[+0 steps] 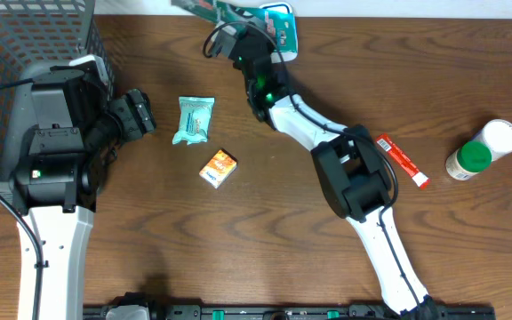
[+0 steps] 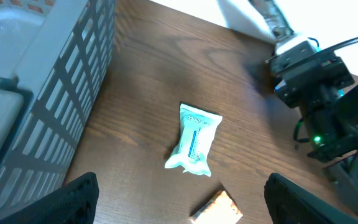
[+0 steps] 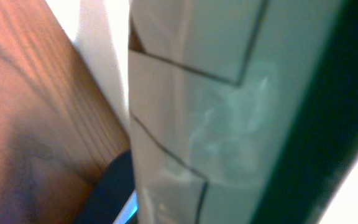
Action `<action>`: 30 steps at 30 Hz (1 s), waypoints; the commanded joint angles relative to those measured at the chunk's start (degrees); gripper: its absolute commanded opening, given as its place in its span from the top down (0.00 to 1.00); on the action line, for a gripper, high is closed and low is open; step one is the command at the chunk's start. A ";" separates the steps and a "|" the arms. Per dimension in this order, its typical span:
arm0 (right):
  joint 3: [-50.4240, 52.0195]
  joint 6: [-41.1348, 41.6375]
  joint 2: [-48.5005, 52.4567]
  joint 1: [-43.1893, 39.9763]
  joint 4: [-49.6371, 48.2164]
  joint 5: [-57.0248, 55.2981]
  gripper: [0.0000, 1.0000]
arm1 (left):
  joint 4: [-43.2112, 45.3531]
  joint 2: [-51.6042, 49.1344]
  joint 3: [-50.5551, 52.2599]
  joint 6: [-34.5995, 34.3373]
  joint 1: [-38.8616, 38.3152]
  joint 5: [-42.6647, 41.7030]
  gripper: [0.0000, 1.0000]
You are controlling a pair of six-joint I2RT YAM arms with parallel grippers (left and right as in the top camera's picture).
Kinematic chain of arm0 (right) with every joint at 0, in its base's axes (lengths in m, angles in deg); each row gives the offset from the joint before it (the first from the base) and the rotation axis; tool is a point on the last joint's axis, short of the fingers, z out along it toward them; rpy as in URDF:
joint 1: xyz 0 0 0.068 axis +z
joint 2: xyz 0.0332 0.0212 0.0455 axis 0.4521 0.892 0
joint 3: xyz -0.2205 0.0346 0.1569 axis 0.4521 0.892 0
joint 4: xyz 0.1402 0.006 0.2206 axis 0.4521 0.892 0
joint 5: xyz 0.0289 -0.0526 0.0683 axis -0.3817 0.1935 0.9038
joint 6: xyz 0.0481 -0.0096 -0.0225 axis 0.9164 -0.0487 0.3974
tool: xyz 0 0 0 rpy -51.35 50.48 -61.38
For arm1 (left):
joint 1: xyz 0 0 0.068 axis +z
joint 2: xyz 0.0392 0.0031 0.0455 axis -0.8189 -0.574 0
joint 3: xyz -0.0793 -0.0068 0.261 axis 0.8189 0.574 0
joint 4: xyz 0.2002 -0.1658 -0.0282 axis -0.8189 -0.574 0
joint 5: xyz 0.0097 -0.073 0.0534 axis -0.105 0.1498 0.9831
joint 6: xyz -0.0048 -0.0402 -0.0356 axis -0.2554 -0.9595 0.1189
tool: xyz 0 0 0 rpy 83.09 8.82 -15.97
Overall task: Scan the item barcode
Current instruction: 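Carry the glove pack to the upper right and release it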
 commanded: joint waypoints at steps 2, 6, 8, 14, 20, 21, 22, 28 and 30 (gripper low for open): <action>-0.79 15.28 -10.80 -0.85 5.22 -2.25 0.99 | -0.07 0.00 -0.24 0.31 0.17 0.48 0.14; -0.79 25.62 -19.61 -1.99 19.45 -2.19 0.99 | -0.07 -0.02 -0.24 0.31 0.17 0.48 0.14; -0.79 32.87 -24.11 -3.39 28.85 -0.81 0.99 | -0.09 -0.02 -0.24 0.31 0.17 0.48 0.14; -0.79 51.23 -34.05 -12.28 54.84 15.56 0.99 | -0.07 0.00 -0.24 0.31 0.17 0.48 0.14; -0.52 58.31 -34.75 -26.84 73.33 30.32 0.99 | -0.07 -0.02 -0.24 0.31 0.17 0.48 0.14; -0.22 58.25 -34.27 -28.83 74.90 31.95 0.99 | -0.09 0.00 -0.24 0.31 0.17 0.48 0.14; 0.28 58.27 -33.57 -31.17 76.48 33.57 0.99 | -0.07 0.00 -0.24 0.31 0.17 0.48 0.14; 8.41 58.23 -29.03 -41.44 75.17 35.23 0.99 | -0.33 0.00 -0.24 0.31 0.17 0.48 0.14; 11.37 58.25 -27.93 -43.32 72.41 35.23 0.99 | -0.44 0.00 -0.24 0.31 0.17 0.48 0.14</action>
